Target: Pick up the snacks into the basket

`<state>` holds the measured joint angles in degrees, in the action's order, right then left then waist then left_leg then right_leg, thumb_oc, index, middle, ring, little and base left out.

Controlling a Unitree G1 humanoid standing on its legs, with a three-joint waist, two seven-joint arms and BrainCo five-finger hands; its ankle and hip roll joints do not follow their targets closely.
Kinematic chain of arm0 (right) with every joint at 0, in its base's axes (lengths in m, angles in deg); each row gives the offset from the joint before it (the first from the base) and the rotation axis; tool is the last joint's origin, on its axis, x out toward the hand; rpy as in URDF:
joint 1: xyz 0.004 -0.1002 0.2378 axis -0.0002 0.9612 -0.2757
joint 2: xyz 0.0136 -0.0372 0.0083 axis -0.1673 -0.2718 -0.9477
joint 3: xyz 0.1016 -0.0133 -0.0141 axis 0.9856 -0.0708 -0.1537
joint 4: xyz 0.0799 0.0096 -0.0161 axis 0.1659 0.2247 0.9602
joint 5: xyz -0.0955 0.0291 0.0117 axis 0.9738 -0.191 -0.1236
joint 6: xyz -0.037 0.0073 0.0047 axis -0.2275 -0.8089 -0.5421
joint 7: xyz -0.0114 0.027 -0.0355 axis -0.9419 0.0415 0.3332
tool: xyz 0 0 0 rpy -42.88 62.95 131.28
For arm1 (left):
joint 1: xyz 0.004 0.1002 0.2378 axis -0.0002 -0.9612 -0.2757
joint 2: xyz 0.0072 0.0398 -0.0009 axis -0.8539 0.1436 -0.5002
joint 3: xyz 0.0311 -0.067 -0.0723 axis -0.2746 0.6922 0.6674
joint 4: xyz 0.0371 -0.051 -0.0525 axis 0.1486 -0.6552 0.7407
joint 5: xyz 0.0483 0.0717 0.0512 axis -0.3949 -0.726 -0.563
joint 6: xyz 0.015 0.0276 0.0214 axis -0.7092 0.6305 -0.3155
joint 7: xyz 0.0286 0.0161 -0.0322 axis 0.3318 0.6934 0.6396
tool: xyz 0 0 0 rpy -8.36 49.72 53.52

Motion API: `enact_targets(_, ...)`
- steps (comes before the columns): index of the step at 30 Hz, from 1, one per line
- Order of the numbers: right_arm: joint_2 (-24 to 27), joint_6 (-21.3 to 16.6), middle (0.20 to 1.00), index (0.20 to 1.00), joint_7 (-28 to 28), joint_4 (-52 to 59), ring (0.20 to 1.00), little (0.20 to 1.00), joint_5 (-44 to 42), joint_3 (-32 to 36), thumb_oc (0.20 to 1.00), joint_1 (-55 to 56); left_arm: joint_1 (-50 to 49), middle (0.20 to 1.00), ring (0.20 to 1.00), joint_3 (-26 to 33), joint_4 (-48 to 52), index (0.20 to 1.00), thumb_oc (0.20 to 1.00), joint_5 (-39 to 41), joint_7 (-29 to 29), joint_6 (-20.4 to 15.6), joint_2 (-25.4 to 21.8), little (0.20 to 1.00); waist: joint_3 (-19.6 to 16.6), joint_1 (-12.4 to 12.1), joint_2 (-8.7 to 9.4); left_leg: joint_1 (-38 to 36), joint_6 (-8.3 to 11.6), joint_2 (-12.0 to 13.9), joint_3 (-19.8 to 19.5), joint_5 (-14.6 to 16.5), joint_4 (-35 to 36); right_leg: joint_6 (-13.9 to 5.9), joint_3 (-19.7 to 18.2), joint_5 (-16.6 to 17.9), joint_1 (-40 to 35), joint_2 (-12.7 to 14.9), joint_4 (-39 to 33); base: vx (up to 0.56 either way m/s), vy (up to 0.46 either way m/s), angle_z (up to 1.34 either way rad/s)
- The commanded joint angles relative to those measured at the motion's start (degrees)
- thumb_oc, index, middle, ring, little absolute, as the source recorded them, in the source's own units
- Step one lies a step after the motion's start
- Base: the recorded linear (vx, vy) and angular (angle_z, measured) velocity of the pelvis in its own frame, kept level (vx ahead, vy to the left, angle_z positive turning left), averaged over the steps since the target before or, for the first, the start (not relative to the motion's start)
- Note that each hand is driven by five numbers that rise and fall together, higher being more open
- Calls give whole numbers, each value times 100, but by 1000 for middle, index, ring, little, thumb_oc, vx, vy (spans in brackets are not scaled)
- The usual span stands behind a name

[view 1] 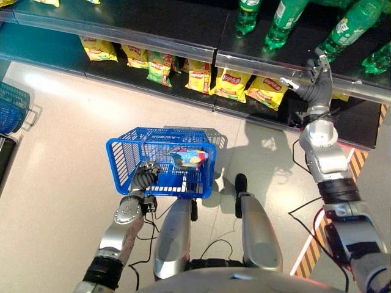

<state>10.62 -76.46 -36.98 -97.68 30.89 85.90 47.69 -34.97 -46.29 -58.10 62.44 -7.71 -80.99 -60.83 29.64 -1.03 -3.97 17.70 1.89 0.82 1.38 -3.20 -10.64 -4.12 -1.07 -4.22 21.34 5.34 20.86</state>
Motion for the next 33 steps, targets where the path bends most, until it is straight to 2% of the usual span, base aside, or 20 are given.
enact_targets(1,265,-248,1000,1000,-118,-215,1000,1000,-260,-155,1000,-572,-350,200,200,51,1061,200,200,103,-32,-480,-477,200,-296,-207,326,108,-168,-205,-256,662,-539,-187,124,287,-22,84,-471,0,0,0)
enact_targets(22,775,-36,1000,1000,-232,-2431,1000,1000,-758,-889,1000,-2433,-301,200,200,-302,1322,200,200,403,-85,-530,-749,200,-229,-406,348,-23,-97,-185,-359,560,-345,-182,283,303,-221,74,-597,2,-1,4)
enact_targets(33,855,50,1000,1000,-256,-3289,1000,1000,-847,-1171,1000,-3127,-232,200,200,-484,1325,200,200,494,-97,-506,-855,200,-405,-464,362,-181,-59,-155,-407,549,-224,-186,336,240,-385,63,-657,6,-2,0)
